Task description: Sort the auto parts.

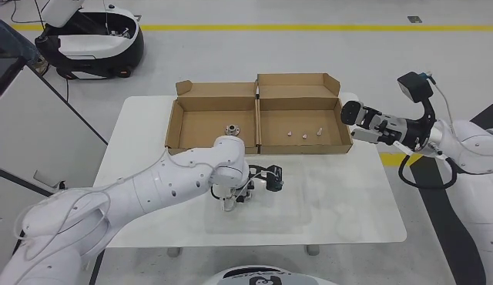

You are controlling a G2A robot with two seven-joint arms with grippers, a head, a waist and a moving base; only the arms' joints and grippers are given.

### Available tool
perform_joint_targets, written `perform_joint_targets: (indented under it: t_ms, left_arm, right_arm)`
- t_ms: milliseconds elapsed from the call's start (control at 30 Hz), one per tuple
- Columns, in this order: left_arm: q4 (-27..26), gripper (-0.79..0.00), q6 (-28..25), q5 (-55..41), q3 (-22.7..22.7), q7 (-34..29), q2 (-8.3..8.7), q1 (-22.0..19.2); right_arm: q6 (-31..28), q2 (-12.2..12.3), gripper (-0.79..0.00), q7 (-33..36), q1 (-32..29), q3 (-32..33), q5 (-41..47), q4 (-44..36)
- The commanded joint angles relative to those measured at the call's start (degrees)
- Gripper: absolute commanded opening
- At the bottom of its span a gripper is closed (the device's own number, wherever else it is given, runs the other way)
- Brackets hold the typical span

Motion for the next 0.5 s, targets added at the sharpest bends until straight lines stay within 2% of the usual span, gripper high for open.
perform_joint_targets:
  t_ms: [0, 200, 467]
  left_arm:
    - [-0.22, -0.483, 0.33, -0.05, -0.05, -0.32, 0.12, -0.26]
    - [0.55, -0.502, 1.0, -0.05, -0.27, -0.99, 0.11, -0.29]
    - [1.76, -0.502, 0.95, -0.66, -0.02, -0.93, -0.93, -0.63]
  right_arm:
    - [0.0, 0.0, 0.0, 0.0, 0.0, 0.0, 0.0, 0.0]
    - [0.0, 0.0, 0.0, 0.0, 0.0, 0.0, 0.0, 0.0]
    - [0.0, 0.0, 0.0, 0.0, 0.0, 0.0, 0.0, 0.0]
